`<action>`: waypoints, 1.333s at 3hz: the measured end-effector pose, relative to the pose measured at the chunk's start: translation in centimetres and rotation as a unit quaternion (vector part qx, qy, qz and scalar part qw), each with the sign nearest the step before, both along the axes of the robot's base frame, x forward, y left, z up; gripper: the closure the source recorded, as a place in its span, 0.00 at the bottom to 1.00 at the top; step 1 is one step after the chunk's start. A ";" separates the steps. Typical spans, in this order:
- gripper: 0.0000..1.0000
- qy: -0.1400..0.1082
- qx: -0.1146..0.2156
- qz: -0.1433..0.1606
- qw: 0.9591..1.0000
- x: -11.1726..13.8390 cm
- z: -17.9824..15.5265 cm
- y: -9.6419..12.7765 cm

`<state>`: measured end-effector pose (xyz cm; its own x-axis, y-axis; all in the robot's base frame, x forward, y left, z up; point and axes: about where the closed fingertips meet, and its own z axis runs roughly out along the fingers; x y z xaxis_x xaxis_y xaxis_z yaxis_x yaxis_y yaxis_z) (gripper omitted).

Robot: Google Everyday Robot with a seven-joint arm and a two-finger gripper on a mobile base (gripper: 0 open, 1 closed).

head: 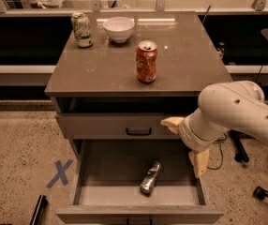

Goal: Pick redbull can from middle drawer and place on counter

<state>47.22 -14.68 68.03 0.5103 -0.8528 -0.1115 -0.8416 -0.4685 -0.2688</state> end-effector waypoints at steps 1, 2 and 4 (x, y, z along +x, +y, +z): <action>0.00 0.011 -0.029 0.023 0.999 0.6 -0.6 1.1; 0.00 0.024 -0.060 0.112 0.992 1.4 -5.1 3.5; 0.00 0.019 -0.078 0.252 0.964 0.9 -15.7 4.8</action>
Offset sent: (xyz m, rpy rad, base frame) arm 0.0303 0.0624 -0.1207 -0.2031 0.0773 0.5272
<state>48.16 -9.83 52.31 0.8620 -0.5062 -0.0280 -0.5050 -0.8525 -0.1352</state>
